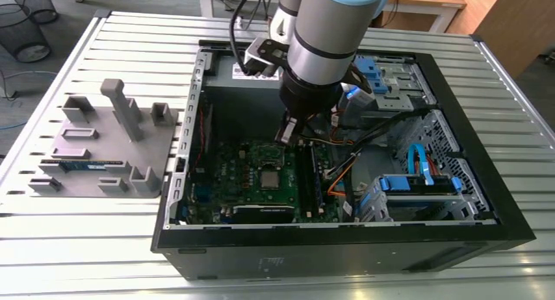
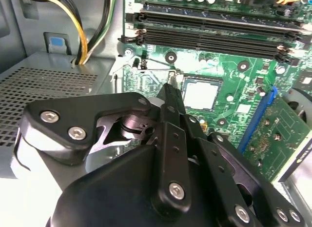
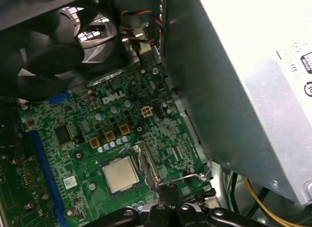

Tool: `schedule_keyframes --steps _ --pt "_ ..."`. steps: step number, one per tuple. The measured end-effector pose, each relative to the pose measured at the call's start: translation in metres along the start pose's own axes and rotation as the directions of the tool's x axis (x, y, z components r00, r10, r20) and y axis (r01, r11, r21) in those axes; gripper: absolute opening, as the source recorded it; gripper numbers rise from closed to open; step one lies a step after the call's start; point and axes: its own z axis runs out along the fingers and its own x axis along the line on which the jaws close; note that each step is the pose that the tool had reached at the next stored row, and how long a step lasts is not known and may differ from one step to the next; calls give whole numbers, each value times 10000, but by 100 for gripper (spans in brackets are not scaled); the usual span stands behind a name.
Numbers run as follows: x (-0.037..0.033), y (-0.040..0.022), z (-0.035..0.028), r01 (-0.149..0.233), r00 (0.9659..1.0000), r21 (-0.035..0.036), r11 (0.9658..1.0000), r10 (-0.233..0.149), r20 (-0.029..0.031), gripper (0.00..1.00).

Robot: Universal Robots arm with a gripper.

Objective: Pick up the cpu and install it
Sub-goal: 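Close the cpu cover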

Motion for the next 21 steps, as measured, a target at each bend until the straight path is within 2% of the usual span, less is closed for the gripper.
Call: schedule_keyframes --steps 16,18,21 --pt "109 -29 -2 349 9990 108 9993 -346 -293 11" --pt "113 -30 -3 386 9988 114 9992 -382 -315 11" --pt "113 -31 -3 397 9987 115 9991 -393 -317 11"
